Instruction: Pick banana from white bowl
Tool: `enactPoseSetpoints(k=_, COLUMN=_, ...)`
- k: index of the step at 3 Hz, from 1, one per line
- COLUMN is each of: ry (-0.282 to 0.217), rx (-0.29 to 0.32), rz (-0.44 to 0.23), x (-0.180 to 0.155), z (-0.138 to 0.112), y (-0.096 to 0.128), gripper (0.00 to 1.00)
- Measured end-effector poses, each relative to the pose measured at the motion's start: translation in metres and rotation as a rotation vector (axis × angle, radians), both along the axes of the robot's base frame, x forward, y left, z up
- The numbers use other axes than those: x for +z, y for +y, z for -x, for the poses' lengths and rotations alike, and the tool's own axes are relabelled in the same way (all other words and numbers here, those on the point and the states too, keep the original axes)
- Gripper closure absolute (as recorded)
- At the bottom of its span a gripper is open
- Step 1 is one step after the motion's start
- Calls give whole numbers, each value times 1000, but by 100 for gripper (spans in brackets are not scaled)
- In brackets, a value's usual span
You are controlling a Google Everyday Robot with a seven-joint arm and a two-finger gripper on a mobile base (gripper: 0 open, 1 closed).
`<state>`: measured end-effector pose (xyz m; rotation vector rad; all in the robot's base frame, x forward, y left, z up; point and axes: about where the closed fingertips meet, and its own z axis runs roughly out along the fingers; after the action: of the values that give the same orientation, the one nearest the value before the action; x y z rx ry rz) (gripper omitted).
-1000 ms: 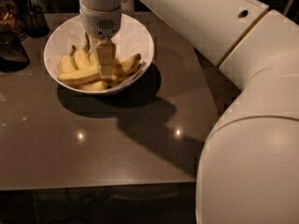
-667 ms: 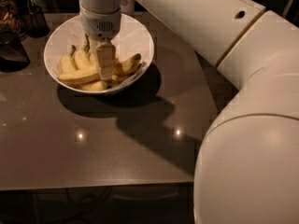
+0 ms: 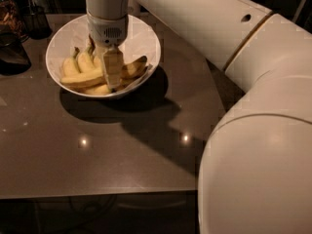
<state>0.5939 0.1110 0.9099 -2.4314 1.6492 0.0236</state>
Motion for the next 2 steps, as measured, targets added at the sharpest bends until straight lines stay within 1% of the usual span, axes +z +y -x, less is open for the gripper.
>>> enactPoseSetpoints(k=1, ry=16, rx=-4, rz=3, x=-7, z=-1, y=-3, gripper=37)
enactPoseSetpoints(k=2, ry=16, rx=-5, rz=6, x=-8, z=-1, y=-3, gripper=55)
